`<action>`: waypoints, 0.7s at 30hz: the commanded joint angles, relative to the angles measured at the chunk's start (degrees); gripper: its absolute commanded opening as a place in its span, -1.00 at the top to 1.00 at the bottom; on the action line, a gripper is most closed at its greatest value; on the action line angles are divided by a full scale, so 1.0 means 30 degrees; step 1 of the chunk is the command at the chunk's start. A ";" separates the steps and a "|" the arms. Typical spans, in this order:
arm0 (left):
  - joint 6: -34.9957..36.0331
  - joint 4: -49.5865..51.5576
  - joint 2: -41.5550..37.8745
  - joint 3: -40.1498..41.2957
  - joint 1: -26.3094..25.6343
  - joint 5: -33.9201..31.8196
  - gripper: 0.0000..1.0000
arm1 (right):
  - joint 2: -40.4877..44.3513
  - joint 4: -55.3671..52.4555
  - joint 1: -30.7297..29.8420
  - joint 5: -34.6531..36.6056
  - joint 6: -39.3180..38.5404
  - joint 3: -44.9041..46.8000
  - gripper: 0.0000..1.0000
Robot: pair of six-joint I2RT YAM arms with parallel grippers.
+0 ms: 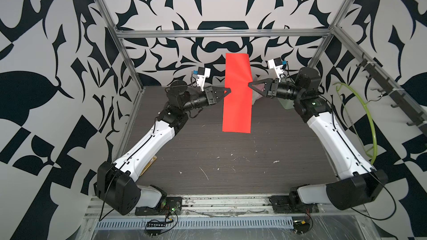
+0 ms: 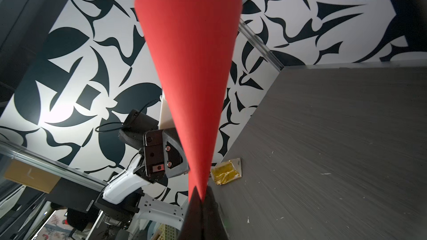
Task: Fold the rectangular paper in half along the long edge
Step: Fold the paper.
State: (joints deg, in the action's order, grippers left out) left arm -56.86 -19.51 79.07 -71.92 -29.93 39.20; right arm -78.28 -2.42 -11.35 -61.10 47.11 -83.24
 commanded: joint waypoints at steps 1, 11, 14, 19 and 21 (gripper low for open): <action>-0.0052 -0.0509 -0.0171 0.0065 -0.0126 0.0205 1.00 | 0.0285 0.1933 0.0113 0.0086 0.0482 -0.0964 0.90; -0.0243 -0.0765 -0.0033 0.0188 -0.0444 0.0218 1.00 | -0.0385 0.3105 0.0305 0.0383 0.1114 -0.1711 0.86; -0.0236 -0.0734 -0.0035 0.0230 -0.0466 0.0204 1.00 | -0.0804 0.3022 0.0399 0.0580 0.1263 -0.1988 0.64; -0.0247 -0.0767 -0.0113 0.0302 -0.0577 0.0171 1.00 | -0.1171 0.3848 0.0445 0.0674 0.1654 -0.2279 1.00; -0.0250 -0.0778 -0.0148 0.0324 -0.0609 0.0176 1.00 | -0.1409 0.3322 0.0479 0.0888 0.1415 -0.2706 0.74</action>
State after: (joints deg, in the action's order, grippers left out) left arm -57.67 -20.80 79.11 -71.92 -31.27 38.74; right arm -82.89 4.14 -10.39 -59.99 51.57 -87.44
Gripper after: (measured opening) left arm 0.046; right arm 0.102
